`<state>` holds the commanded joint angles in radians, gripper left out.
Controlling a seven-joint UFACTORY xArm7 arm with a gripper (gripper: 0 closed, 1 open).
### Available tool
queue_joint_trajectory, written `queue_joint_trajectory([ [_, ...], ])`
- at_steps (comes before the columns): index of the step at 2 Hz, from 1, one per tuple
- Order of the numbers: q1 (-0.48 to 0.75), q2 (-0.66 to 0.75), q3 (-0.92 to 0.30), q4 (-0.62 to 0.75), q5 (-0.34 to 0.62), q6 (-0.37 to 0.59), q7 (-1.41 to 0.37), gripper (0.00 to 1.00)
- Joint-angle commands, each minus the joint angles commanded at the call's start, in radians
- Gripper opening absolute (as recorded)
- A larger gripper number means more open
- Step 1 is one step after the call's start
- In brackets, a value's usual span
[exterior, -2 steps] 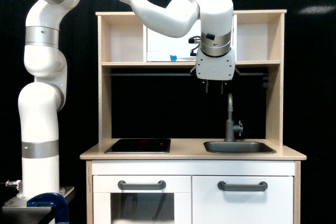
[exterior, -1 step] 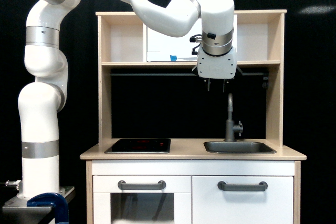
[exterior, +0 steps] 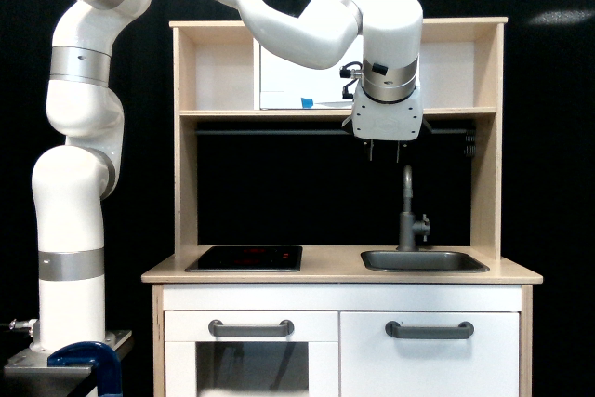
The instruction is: Open the oven door
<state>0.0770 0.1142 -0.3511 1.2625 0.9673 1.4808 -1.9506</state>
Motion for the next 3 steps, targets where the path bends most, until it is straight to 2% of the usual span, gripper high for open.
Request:
queue_joint_trajectory([
  [1, -0.011, 0.001, 0.028, 0.054, -0.001, 0.017, 0.053, 1.0],
  [3, 0.057, 0.003, 0.178, 0.255, 0.011, -0.048, 0.341, 1.0],
])
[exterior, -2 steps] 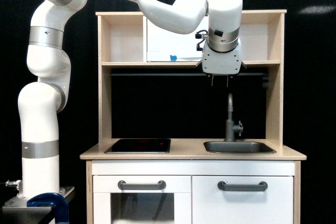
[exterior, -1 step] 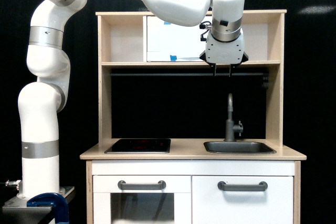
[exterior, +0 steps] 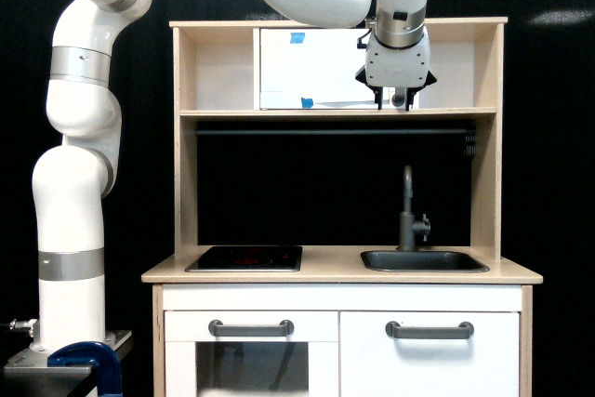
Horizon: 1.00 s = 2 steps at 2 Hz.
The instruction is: Open the oven door
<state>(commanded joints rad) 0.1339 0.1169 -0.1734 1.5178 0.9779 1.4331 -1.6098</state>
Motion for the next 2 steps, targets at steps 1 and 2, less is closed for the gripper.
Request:
queue_joint_trajectory([
  [1, 0.013, 0.026, 0.056, 0.094, -0.008, -0.019, 0.096, 1.0],
  [2, 0.023, 0.06, 0.102, 0.175, -0.02, -0.038, 0.168, 1.0],
])
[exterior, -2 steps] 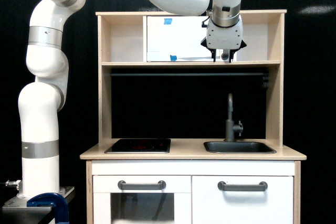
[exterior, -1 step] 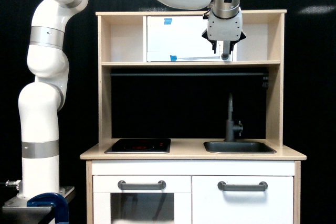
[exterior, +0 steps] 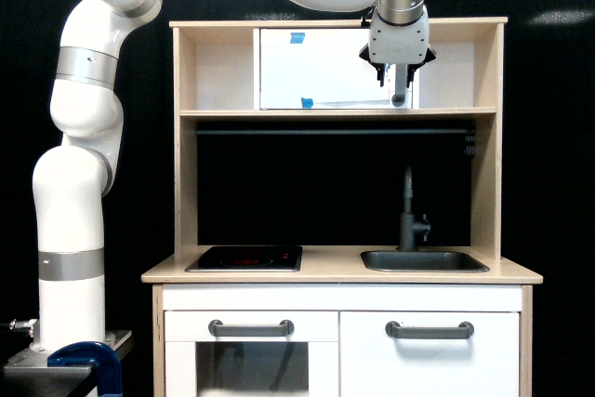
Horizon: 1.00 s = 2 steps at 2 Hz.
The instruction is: Open the oven door
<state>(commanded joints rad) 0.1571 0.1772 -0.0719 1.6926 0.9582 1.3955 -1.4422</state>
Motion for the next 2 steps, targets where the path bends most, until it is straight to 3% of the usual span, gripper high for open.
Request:
queue_joint_trajectory([
  [2, 0.001, 0.063, 0.058, 0.111, -0.021, -0.019, 0.074, 1.0],
])
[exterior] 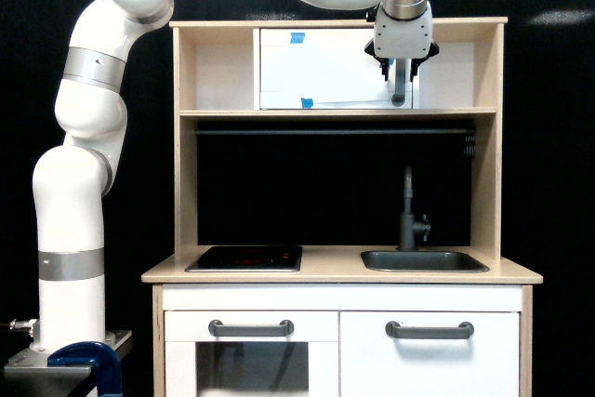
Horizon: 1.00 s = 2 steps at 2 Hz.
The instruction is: Open the oven door
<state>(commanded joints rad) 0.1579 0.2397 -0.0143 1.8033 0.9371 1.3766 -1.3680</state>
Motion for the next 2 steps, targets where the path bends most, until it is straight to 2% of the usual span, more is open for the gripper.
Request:
queue_joint_trajectory([
  [2, 0.008, 0.013, 0.03, 0.023, -0.013, -0.023, 0.031, 1.0],
])
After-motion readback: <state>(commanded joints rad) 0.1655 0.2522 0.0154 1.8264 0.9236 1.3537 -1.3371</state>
